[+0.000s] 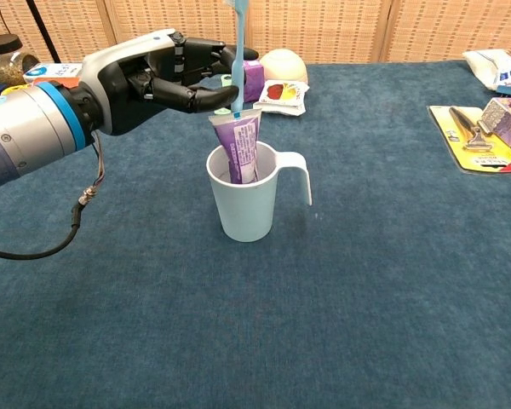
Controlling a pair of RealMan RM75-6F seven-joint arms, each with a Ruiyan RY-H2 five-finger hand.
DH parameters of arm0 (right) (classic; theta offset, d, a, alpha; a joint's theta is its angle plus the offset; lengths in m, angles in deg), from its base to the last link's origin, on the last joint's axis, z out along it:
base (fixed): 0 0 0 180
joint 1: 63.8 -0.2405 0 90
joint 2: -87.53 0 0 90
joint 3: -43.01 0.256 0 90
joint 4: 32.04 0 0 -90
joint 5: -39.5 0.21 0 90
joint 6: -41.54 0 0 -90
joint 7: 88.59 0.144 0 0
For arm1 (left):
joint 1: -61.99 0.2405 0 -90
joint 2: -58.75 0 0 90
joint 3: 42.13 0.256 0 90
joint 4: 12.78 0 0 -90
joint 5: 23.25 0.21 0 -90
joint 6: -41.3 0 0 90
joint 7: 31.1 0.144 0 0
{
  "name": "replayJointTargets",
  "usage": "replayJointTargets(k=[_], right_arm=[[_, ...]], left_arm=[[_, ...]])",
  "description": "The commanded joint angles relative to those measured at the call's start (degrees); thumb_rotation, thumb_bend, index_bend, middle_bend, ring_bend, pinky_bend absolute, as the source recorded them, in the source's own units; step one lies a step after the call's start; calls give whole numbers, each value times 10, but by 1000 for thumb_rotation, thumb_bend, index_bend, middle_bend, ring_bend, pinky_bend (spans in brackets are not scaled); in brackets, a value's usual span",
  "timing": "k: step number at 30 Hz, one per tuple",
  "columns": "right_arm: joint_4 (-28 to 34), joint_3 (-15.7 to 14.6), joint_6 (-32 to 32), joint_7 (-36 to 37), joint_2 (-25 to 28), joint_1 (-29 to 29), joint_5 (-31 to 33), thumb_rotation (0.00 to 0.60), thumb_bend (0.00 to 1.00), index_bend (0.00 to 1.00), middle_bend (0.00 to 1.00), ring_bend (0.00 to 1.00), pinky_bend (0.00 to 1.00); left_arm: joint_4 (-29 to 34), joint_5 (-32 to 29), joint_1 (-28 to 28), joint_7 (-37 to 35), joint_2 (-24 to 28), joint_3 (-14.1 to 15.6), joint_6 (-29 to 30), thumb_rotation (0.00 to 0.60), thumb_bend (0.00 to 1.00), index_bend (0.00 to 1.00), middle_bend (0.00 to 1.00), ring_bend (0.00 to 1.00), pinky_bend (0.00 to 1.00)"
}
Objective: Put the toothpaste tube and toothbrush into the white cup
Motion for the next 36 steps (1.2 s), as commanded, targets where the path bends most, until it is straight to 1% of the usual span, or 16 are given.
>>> replayJointTargets(k=[1,6,8,12,14,16,20,24,30,32,36], right_arm=[[1,0,-1,0,1,1,0,600,0,15,0,0,44],[0,0,-1,1,1,1,1,600,1,15,0,0,44],[0,0,-1,2,1,1,1,600,1,15,0,0,44],[-1,1,-3,3,1,1,1,600,1,15,0,0,44],[-1,1,-2,4,1,1,1,600,0,15,0,0,44],[-1,0,-2,4,1,1,0,600,0,15,0,0,44],[-1,1,-2,4,1,1,1,600,0,15,0,0,44],[-2,1,-2,4,1,1,1,600,0,15,0,0,44],[-2,-1,-2,4,1,1,0,600,0,15,0,0,44],[-1,-1,-3,4,1,1,-1,600,0,15,0,0,44],[0,-1,-3,4,2,1,-2,600,1,15,0,0,44]], left_arm=[[-4,-3,-3,-11,-3,-3,-11,600,402,554,110,30,237],[-5,-3,-6,-6,-3,-7,-18,600,402,553,110,30,237],[-8,-4,-7,0,-4,-7,-20,600,402,537,106,30,237],[-14,-3,-5,6,-8,-6,-20,600,402,443,52,16,237],[-17,-4,-4,8,-9,-5,-21,600,402,426,33,13,237],[-19,-4,-4,9,-10,-5,-23,600,402,407,25,10,237],[-22,3,-2,10,-12,-3,-19,600,402,315,0,3,237],[-17,15,2,-5,-8,-3,-9,600,402,234,0,2,235],[-7,40,19,-13,16,-5,38,600,401,195,0,1,221],[-2,47,29,-5,33,-7,61,600,401,182,0,1,208],[20,54,45,7,82,-10,85,600,398,112,0,0,150]])
